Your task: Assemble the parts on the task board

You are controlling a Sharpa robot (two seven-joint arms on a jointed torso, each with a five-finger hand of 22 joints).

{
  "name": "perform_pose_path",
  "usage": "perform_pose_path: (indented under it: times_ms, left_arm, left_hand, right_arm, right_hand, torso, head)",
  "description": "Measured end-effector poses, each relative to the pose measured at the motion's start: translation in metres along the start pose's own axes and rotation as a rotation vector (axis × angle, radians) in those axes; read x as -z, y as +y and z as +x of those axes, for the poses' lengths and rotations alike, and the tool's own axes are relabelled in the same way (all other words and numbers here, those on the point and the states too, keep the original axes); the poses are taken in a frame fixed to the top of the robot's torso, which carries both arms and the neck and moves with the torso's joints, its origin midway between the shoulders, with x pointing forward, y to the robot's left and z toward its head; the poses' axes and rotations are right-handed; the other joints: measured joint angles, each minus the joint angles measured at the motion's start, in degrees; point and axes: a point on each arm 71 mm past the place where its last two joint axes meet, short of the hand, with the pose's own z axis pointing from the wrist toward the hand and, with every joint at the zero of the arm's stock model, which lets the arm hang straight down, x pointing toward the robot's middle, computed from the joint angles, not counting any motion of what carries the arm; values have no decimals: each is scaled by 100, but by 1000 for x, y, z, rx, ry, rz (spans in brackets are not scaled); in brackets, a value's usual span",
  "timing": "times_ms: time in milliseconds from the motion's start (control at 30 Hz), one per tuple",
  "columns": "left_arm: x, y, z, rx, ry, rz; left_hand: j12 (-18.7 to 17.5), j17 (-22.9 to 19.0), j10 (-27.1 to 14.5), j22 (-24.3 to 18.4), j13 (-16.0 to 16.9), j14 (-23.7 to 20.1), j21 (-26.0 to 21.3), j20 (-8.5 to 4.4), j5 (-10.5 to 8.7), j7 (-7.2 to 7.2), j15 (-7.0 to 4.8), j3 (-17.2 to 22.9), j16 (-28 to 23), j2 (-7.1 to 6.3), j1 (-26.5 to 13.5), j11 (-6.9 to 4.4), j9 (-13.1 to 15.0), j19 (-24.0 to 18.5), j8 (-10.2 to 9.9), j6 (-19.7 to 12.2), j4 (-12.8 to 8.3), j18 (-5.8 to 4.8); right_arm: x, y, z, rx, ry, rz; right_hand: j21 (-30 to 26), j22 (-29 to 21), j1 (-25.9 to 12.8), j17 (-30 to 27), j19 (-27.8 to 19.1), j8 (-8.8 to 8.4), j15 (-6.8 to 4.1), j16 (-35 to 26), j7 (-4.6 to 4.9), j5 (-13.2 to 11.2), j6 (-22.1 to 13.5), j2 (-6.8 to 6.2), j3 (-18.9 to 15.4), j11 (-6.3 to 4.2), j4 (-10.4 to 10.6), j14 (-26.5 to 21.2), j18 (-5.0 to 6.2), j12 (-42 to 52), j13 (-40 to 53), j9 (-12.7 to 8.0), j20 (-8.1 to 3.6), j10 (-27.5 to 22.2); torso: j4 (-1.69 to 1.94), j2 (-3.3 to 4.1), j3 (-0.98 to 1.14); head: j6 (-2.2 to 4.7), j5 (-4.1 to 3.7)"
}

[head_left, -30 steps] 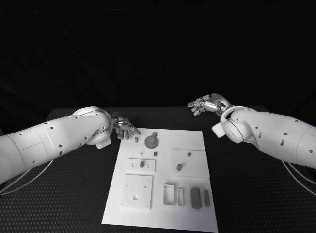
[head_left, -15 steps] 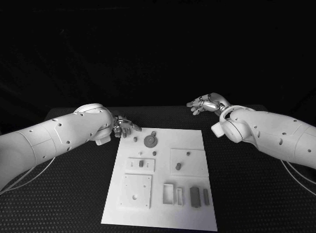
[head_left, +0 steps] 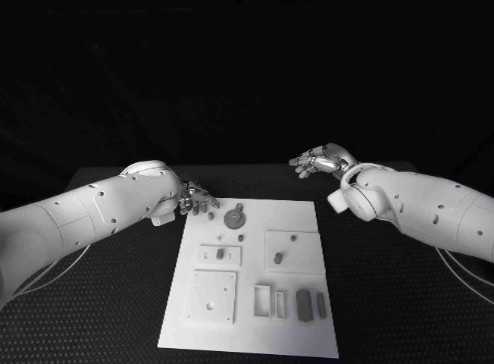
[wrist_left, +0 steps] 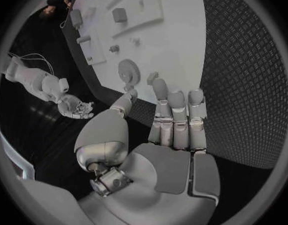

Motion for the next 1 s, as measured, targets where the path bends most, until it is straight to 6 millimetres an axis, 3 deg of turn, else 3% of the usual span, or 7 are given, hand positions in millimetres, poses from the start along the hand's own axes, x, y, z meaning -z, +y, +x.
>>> perform_pose_path:
  times_ms: [167,900,1000]
  left_arm:
    - [-2,2,4,-4,16,-8]
    - [-7,3,15,-9,46,-9]
    - [-7,4,14,-9,45,-11]
  left_hand:
    - [27,0,0,-1,11,1,44,0,76,-22,0,30,27,65,4,0,57,0,0,22,-130,0]
    - [61,-14,-1,-2,9,2,44,0,83,-9,2,48,48,65,4,-2,78,-1,0,50,-180,0]
    - [61,-24,-1,-2,9,2,44,0,83,-9,2,85,48,126,4,-2,88,-1,-29,50,-217,0]
  right_arm:
    - [0,0,0,0,1,0]
    - [-1,1,3,-2,6,-2]
    - [-1,1,4,-2,7,-2]
  right_hand:
    - [0,0,0,0,0,0,0,0,0,0,0,0,0,0,0,0,0,0,0,0,0,0]
    - [0,5,0,1,0,0,0,0,0,0,0,0,0,0,0,0,0,0,-6,-5,0,0]
    - [0,5,0,1,0,0,0,0,0,0,0,0,0,0,0,0,0,0,-6,-5,0,0]
  torso:
    - [3,0,0]
    - [14,0,0]
    - [16,-2,2]
  head:
    - [-9,-12]
    - [-66,-42]
    - [-76,-43]
